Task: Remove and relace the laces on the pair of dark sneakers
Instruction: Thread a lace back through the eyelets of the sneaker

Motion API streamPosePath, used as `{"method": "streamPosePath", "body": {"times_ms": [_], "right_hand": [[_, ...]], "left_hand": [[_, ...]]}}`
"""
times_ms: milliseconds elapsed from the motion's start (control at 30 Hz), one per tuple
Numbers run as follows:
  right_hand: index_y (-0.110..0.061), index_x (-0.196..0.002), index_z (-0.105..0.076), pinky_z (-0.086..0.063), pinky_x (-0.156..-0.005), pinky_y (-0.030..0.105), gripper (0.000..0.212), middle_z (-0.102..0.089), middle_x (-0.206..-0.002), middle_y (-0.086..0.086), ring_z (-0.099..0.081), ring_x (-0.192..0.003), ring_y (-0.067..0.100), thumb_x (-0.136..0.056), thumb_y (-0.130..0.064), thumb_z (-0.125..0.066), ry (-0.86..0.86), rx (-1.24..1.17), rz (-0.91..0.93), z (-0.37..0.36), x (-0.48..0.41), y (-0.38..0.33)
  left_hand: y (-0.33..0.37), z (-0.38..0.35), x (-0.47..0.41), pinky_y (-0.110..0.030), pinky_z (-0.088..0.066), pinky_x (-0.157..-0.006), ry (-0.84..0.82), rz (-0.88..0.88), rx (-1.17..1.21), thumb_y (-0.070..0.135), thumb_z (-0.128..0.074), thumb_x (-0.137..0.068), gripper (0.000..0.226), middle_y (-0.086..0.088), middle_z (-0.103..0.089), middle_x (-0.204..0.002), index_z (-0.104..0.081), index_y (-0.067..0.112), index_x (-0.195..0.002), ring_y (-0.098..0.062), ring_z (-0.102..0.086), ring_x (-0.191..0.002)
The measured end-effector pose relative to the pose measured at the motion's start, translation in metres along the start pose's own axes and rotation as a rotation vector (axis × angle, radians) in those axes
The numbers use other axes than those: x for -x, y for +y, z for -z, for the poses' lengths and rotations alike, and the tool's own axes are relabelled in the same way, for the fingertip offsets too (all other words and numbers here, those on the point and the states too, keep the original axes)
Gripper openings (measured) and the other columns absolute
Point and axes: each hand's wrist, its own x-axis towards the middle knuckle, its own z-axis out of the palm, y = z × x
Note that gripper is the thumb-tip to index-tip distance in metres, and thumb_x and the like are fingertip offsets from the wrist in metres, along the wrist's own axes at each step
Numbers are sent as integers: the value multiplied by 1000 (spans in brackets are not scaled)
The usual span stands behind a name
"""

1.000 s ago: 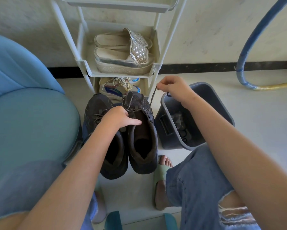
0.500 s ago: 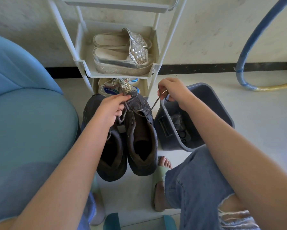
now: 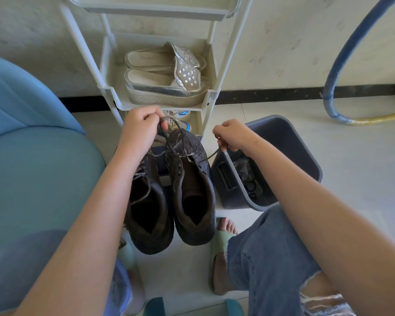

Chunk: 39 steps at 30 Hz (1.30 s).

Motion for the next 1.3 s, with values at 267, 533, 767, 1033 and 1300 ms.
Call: {"method": "streamPosePath", "body": {"times_ms": [267,533,767,1033,1300], "right_hand": [[-11,-107,-48,-34,-41,15,20,-50,-72,0,-44,-53,11,-97,-28,-50,-111,153,87,-13,0,0],[-13,-88,-68,-33,-50,17,40,-43,-61,-3,-37,-51,11,-90,-51,-57,-399,504,76,-5,10,-7],[-5,-102,-65,-35,-50,21,41,-57,-69,3,-47,-57,13,-82,-40,-71,-265,560,80,3,8,-4],[-6,-74,-62,-31,-46,15,19,-48,-60,-1,-38,-51,7,-90,-13,-54,-6,-88,243,31,18,-15],[-11,-61,-50,-21,-42,20,22,-57,-62,5,-38,-54,14,-83,-9,-47,367,-996,346,34,15,-21]], "left_hand": [[18,11,4,-18,-38,-65,-278,-220,-455,-12,-41,-71,42,13,-68,-85,-53,18,-43,6,-57,-76],[14,1,6,-17,-37,-51,-200,-149,-537,-4,-34,-89,53,11,-70,-94,-72,33,-83,-1,-55,-59],[-7,0,-1,-23,-45,-64,-214,52,-606,3,-41,-92,38,9,-68,-103,-68,29,-96,-10,-59,-77],[-27,2,-8,-42,-52,-89,-226,301,-746,-1,-47,-87,29,-11,-69,-107,-72,9,-97,-31,-62,-96],[-13,-3,-1,-20,-29,-43,-472,423,-586,0,-60,-83,22,-11,-73,-94,-75,12,-93,-15,-38,-49]]}}
